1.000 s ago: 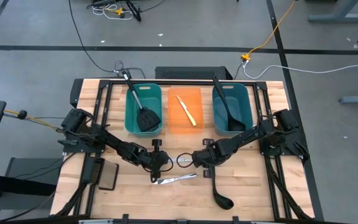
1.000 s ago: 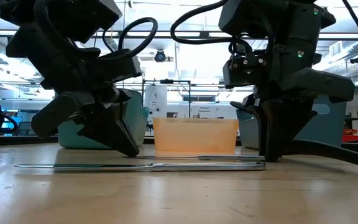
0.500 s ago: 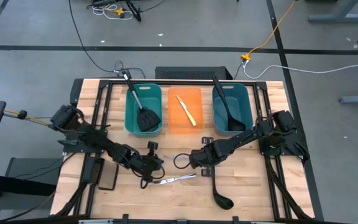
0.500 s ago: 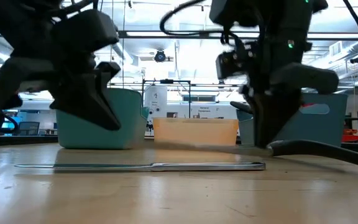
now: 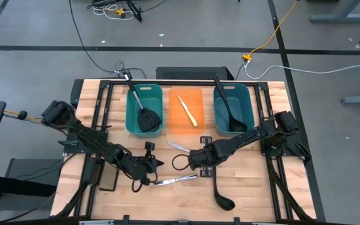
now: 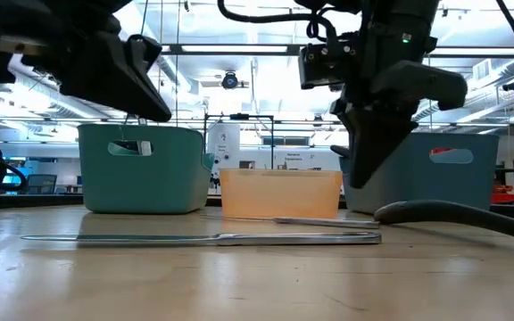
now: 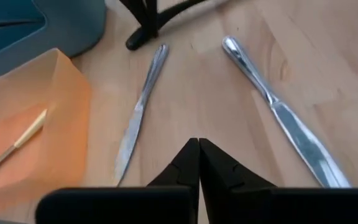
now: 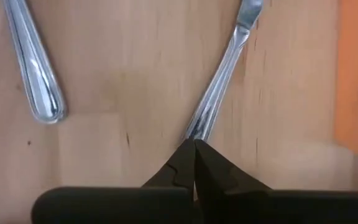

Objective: Pick & Place Kitchen Items
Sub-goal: Put the top silver knife into the orange bin

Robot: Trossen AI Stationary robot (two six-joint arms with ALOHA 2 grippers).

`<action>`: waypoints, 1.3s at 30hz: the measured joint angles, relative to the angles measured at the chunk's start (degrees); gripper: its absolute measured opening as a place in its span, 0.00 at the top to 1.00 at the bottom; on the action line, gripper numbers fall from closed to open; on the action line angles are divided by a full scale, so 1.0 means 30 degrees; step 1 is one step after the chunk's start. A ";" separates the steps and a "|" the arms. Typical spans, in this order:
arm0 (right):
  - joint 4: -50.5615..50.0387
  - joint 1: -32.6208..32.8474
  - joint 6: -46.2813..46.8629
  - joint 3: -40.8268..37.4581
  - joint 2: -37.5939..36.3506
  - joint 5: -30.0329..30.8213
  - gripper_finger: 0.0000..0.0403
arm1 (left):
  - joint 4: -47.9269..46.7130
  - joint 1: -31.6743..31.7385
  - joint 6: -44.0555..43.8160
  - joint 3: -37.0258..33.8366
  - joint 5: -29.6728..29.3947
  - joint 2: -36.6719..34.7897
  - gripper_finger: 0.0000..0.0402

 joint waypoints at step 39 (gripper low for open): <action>0.7780 -0.2973 -0.2538 -0.4356 0.0510 -0.3206 0.83 | -0.0225 0.0691 -0.0201 0.0015 0.1568 0.0357 0.96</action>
